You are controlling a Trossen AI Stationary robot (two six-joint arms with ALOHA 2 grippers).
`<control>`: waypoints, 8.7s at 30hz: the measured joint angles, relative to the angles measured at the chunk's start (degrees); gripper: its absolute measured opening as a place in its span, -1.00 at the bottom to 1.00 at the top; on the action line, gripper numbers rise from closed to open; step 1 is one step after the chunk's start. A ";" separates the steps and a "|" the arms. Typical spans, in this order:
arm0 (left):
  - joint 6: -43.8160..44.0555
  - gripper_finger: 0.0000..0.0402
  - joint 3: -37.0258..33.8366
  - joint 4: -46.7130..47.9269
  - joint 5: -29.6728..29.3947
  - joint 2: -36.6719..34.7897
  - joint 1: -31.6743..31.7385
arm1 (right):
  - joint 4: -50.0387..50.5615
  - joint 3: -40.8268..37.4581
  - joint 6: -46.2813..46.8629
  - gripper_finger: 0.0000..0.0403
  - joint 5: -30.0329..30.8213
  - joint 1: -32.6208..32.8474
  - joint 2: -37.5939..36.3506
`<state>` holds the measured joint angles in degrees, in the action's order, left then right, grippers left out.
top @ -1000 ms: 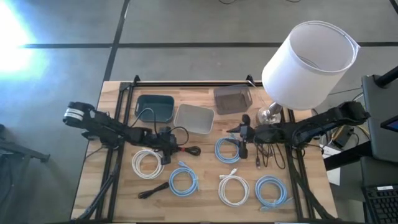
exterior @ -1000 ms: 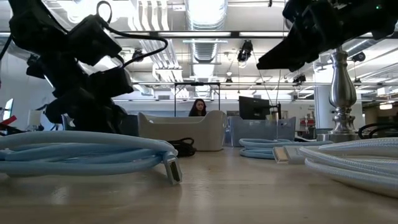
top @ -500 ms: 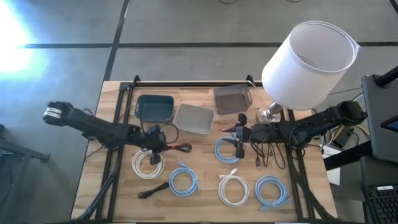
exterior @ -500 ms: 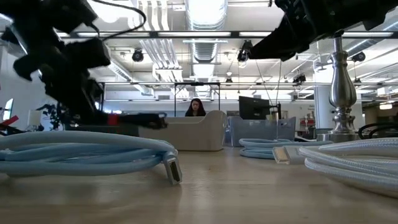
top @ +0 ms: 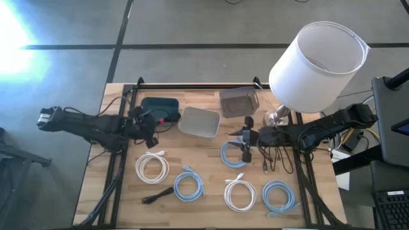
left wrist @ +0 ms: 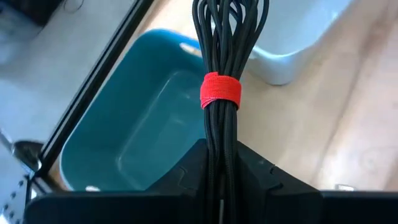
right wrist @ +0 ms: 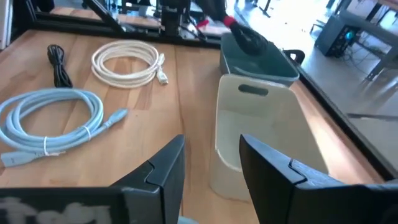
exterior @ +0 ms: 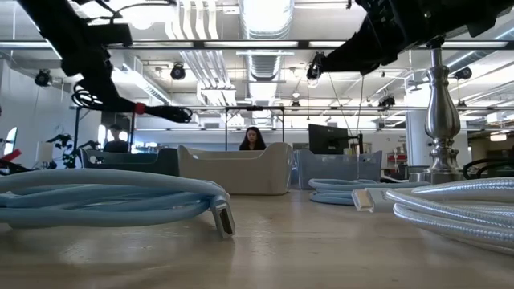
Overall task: Pick & Place USB Port
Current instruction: Put the top left black charger cable into the gray bin, then put the bottom black charger cable into the gray bin, then put the black charger cable into the gray bin
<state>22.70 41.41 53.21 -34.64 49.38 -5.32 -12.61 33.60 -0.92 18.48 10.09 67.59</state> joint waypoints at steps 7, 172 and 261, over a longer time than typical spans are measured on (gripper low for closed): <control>4.47 -0.70 -0.42 0.90 0.67 3.62 10.07 | -0.05 1.99 -0.90 -0.31 0.02 0.00 0.00; -33.44 -0.67 14.61 -6.48 3.96 39.30 31.62 | 10.69 4.81 14.06 -0.53 -0.86 0.00 0.02; -23.70 -0.12 20.20 -21.89 10.07 31.85 21.18 | 85.15 7.64 98.45 -0.30 4.97 21.51 1.03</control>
<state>-0.99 61.60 31.31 -24.57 81.23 15.86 72.54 41.23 97.54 23.46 31.59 68.62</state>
